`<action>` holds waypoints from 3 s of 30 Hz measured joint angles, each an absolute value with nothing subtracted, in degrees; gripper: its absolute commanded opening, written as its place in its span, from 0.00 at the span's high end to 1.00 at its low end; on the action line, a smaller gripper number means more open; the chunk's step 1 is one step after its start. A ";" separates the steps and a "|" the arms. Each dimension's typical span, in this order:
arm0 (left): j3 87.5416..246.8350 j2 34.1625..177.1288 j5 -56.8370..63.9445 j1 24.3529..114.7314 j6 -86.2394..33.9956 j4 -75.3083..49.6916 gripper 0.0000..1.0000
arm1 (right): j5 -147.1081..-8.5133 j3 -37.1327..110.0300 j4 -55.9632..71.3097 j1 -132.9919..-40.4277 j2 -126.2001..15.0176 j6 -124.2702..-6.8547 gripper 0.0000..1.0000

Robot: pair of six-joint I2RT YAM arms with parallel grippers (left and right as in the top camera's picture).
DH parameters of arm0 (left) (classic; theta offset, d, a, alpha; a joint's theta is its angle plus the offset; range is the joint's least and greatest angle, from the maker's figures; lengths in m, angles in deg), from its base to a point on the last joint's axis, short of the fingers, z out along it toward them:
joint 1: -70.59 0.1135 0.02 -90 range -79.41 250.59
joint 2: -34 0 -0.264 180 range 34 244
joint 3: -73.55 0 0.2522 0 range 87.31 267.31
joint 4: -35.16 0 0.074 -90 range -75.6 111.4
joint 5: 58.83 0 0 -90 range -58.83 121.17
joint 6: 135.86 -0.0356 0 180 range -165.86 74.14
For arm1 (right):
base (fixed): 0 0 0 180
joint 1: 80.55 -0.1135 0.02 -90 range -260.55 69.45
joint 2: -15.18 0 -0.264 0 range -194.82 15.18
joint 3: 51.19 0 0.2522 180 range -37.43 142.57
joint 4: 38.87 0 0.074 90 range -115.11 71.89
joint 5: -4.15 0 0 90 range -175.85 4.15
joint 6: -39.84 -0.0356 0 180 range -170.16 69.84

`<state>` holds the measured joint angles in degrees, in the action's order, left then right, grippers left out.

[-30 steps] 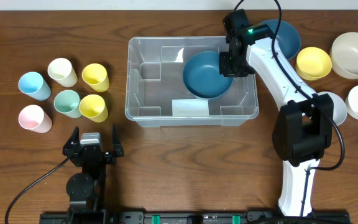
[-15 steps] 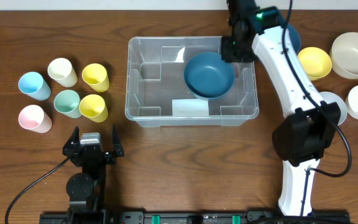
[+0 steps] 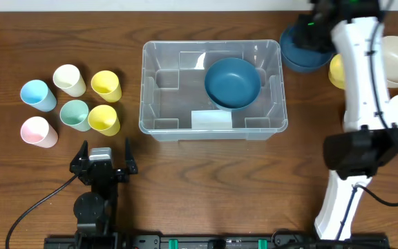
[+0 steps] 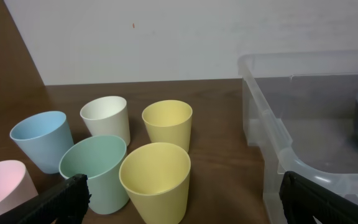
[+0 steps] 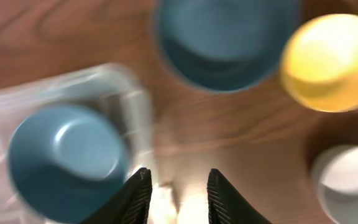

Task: Pack container
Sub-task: 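Move the right gripper to the back teal bowl and grip its rim, then carry the teal bowl with the right gripper and stack it in the bin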

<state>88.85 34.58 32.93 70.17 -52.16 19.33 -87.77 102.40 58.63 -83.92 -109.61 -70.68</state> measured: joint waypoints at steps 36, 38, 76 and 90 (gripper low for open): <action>88.85 34.58 32.91 70.17 -52.19 19.33 0.02 | -91.55 100.33 51.81 -76.23 -128.56 -95.86 0.75; 88.85 34.58 32.91 70.17 -52.16 19.35 0.02 | -91.66 99.08 50.85 -76.16 -128.56 -96.12 0.79; 88.85 34.58 32.91 70.17 -52.19 19.35 0.02 | -92.20 92.94 47.53 -73.80 -109.22 -86.26 0.99; 88.85 34.58 32.91 70.17 -52.19 19.33 0.02 | -87.37 92.98 49.17 -74.61 -105.52 -81.58 0.99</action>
<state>88.85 34.58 32.91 70.17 -52.19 19.33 -87.37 92.98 49.17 -74.61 -105.52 -81.58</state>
